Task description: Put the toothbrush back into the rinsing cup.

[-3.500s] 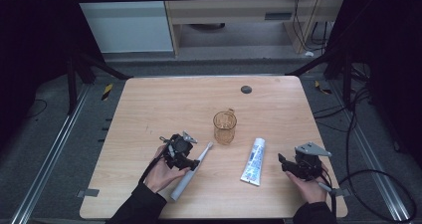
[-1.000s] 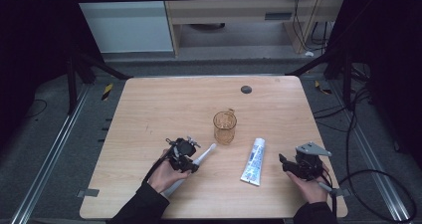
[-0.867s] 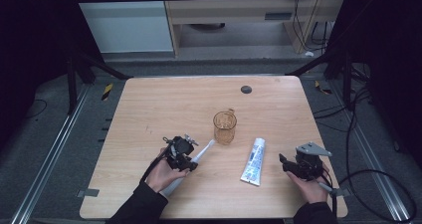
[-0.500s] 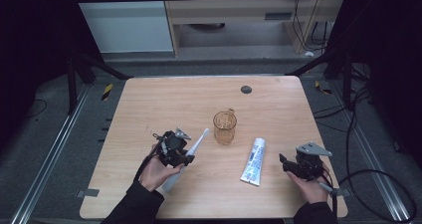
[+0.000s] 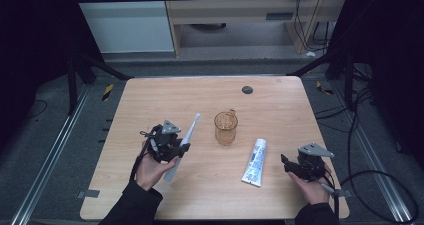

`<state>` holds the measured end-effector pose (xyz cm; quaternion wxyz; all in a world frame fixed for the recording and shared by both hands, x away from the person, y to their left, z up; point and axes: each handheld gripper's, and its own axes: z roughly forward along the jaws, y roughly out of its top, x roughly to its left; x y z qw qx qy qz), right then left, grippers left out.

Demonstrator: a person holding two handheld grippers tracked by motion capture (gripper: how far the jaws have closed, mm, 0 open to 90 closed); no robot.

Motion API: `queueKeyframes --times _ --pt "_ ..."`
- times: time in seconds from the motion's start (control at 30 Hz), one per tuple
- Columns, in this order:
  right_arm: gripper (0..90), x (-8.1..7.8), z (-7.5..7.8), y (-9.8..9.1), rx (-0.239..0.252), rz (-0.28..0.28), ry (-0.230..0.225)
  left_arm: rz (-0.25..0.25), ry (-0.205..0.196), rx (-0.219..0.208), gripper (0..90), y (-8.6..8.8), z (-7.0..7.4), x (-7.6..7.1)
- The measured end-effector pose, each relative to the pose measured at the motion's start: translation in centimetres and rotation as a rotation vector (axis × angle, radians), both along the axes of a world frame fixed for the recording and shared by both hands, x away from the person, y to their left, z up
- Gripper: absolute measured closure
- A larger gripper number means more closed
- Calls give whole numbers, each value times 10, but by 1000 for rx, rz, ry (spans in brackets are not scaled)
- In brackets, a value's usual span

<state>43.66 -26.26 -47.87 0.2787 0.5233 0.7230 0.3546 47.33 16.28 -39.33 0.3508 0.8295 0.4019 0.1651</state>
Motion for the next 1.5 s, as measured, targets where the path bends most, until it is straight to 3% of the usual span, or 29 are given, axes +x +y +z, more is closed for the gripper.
queueKeyframes --times 0.27,0.3,0.4,0.47,0.7,1.1,1.5 --pt "311 1 -1 0 -3 -4 -9 67 -94 -64 673 13 16 8" --pt "310 0 -1 0 1 -5 -9 81 -120 -95 673 15 22 10" --pt "309 0 -1 0 1 -4 -13 84 -126 -112 673 15 27 14" --pt "307 0 -1 -1 1 -4 -20 88 -149 -151 673 12 35 20" --pt "299 0 -1 -1 -5 -3 -32 86 -218 -222 673 0 46 32" --pt "295 1 -3 -1 -6 2 -31 104 -299 -310 673 -18 55 51" --pt "293 0 -3 -1 -3 -3 -32 117 -361 -381 673 -38 53 62"
